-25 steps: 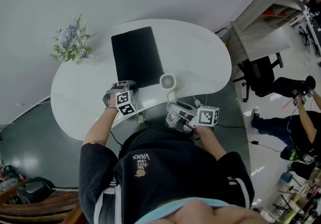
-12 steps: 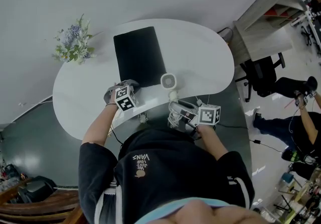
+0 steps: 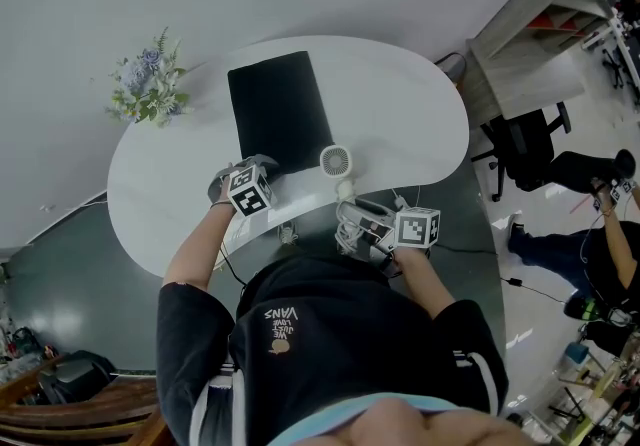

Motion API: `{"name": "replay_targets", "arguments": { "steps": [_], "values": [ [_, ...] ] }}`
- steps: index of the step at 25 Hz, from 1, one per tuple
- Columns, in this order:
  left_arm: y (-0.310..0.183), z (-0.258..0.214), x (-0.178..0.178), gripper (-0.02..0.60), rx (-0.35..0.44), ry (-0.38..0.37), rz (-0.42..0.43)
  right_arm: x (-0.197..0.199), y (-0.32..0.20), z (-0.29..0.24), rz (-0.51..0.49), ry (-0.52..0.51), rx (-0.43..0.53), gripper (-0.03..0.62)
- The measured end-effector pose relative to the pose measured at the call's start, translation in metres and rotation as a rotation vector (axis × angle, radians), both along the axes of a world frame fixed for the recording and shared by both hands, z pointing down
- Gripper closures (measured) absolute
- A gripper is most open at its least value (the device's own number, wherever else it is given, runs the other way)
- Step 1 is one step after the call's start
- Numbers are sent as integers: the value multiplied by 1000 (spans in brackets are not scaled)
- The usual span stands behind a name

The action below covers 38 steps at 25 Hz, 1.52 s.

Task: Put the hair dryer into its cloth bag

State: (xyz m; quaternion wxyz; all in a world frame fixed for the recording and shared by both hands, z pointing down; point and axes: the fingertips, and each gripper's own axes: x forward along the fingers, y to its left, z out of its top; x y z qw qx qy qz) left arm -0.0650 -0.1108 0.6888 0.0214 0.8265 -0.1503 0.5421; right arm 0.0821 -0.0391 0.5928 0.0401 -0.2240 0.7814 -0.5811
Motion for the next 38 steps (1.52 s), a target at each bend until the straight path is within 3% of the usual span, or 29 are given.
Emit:
{"name": "replay_targets", "arguments": {
  "steps": [10, 18, 31, 38],
  "values": [
    [2, 8, -4, 488, 10, -42, 22, 0, 1, 1, 0, 2, 4, 411],
    [2, 9, -2, 552, 5, -42, 22, 0, 7, 3, 1, -3, -12, 411],
    [-7, -22, 6, 558, -10, 133, -127, -2, 14, 13, -37, 112, 18, 411],
    [-20, -44, 9, 558, 29, 225, -208, -12, 14, 23, -61, 152, 14, 411]
  ]
}}
